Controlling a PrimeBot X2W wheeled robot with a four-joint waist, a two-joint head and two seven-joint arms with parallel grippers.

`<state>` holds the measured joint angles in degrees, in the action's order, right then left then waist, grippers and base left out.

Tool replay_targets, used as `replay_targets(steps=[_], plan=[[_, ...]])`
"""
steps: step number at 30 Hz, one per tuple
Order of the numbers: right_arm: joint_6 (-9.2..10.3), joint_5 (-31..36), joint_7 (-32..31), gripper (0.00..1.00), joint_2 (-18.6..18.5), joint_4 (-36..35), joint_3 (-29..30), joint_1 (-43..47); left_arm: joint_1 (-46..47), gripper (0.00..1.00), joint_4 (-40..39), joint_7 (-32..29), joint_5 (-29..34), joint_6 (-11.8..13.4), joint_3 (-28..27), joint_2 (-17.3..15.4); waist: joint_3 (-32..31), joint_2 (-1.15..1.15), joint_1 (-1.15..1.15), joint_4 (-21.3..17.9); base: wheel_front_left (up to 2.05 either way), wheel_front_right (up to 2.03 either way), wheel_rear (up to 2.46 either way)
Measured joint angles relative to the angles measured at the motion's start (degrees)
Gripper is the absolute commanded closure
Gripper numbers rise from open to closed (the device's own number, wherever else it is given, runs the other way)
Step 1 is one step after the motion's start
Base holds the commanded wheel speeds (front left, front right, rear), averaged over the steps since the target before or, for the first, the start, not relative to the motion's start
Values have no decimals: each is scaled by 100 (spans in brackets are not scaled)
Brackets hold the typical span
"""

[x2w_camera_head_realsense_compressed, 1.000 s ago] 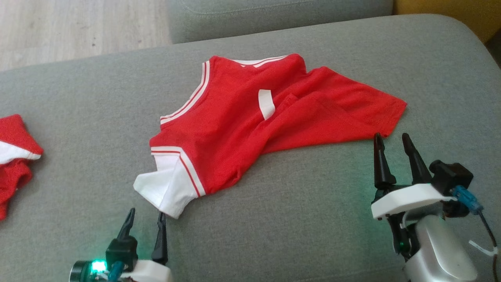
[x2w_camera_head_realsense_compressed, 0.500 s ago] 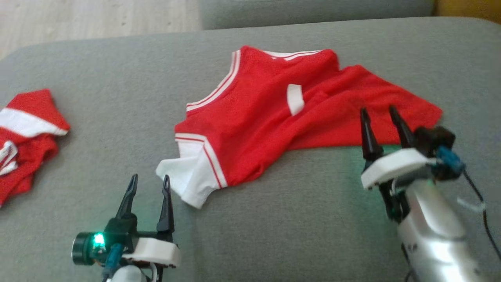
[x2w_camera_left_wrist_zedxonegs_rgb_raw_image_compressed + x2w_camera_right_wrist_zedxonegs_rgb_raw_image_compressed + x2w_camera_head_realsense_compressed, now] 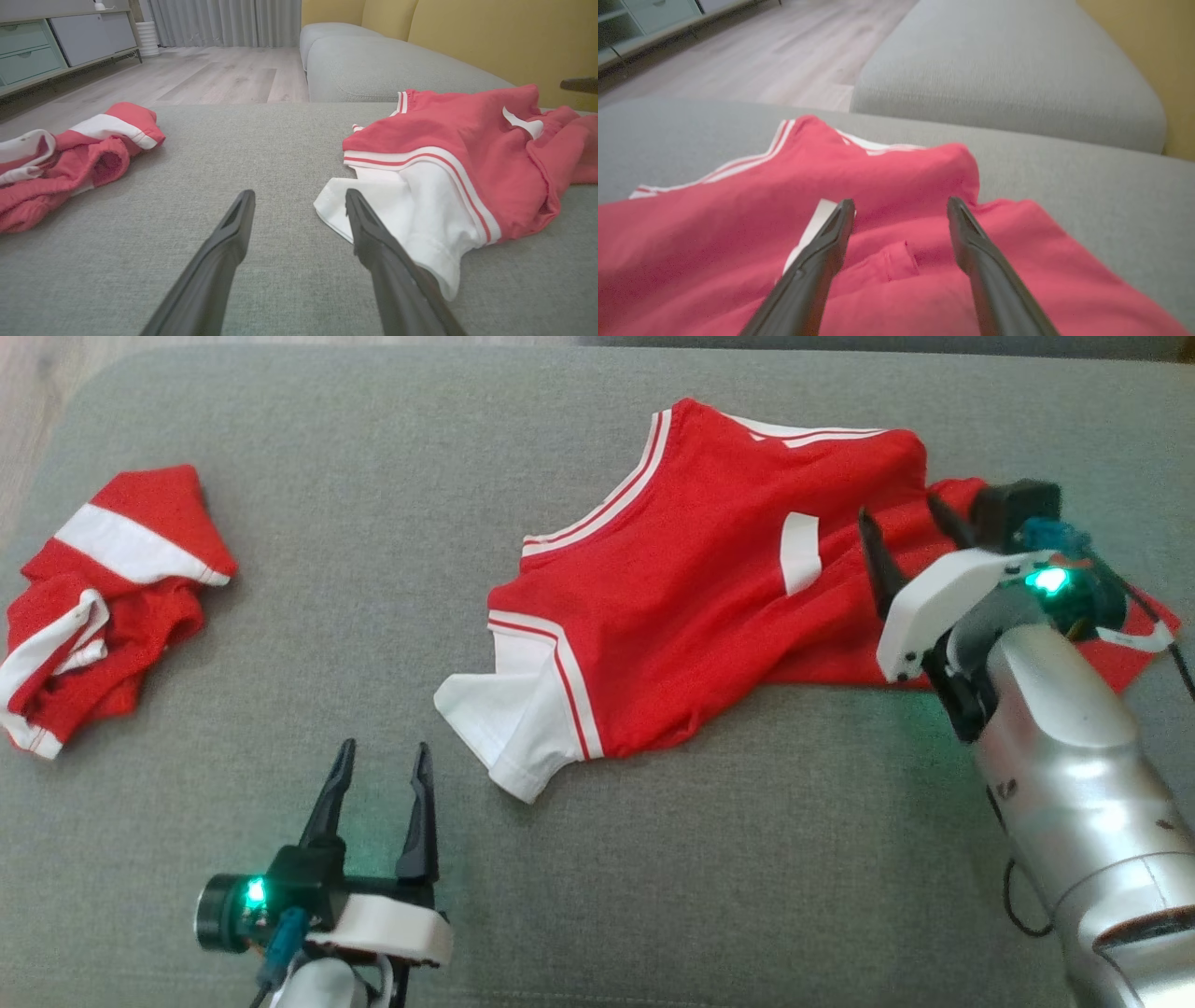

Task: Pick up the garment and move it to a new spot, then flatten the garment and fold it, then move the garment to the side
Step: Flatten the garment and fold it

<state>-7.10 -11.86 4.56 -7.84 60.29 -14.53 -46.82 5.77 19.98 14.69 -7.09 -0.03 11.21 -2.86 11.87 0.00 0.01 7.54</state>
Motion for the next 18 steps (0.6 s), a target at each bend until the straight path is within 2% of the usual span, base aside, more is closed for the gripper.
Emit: replay_targets(steps=[4, 18], plan=[[0, -1, -214, 0, 1, 415, -216, -8, 17, 0, 2, 0, -68, 5, 119, 7, 54, 0, 0, 38, 0, 0, 0], [0, -182, -60, 0, -11, 898, -524, -92, 205, 0, 26, 0, -108, 0, 240, 10, 199, 0, 0, 83, 0, 0, 0]])
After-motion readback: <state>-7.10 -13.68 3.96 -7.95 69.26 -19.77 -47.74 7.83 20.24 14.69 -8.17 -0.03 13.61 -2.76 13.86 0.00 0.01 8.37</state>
